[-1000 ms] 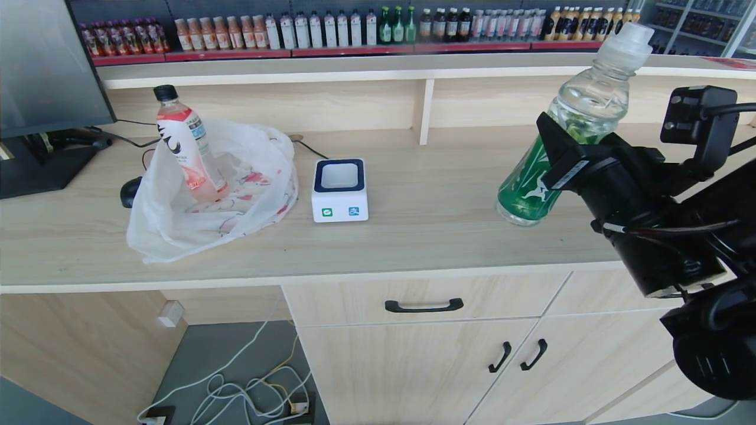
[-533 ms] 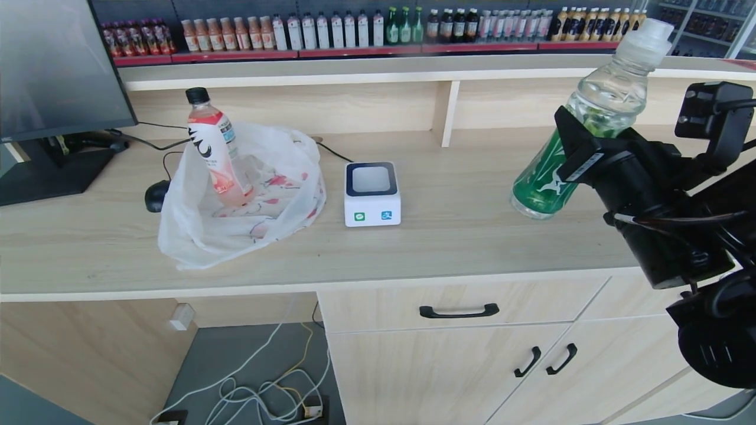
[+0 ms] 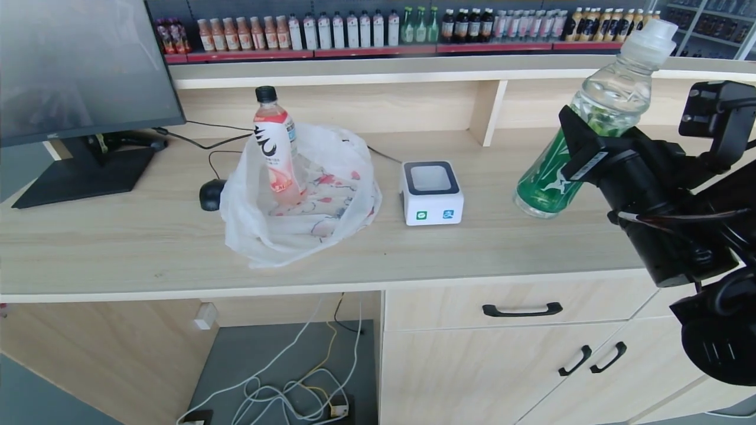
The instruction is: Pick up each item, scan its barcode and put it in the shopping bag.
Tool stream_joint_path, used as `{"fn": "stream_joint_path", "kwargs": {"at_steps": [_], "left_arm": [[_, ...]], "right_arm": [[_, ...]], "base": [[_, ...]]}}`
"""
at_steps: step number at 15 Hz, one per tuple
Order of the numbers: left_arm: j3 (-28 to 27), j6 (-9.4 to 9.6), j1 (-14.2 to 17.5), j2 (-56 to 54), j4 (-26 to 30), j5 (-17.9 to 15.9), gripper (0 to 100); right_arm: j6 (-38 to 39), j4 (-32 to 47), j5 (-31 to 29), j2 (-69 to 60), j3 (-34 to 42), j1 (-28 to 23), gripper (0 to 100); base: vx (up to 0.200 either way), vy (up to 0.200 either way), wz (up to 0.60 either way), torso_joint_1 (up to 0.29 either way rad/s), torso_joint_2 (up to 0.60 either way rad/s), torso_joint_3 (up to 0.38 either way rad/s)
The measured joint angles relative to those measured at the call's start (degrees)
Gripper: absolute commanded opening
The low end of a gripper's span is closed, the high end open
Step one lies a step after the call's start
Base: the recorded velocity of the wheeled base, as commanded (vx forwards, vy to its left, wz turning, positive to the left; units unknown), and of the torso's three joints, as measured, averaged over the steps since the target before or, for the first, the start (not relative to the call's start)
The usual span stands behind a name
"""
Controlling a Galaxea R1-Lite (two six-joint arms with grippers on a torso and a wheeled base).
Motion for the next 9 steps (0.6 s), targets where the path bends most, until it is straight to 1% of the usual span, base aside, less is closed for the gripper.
{"fn": "stream_joint_path", "kwargs": {"at_steps": [4,7,9], "left_arm": [[0.0,0.12,0.0,0.0,0.0,0.0,100],[0.0,0.10,0.1,0.0,0.0,0.0,100],[0.0,0.10,0.0,0.0,0.0,0.0,100]], "right_arm": [[-0.2,0.0,0.0,-0.5,0.5,0.2,0],[-1.0,0.1,-0.2,-0.8,2.2,-0.1,0],[-1.1,0.0,1.2,-1.0,3.3,0.3,0]], "base": [[0.000,0.000,0.00,0.000,0.00,0.000],[0.000,0.000,0.00,0.000,0.00,0.000],[0.000,0.000,0.00,0.000,0.00,0.000]]}}
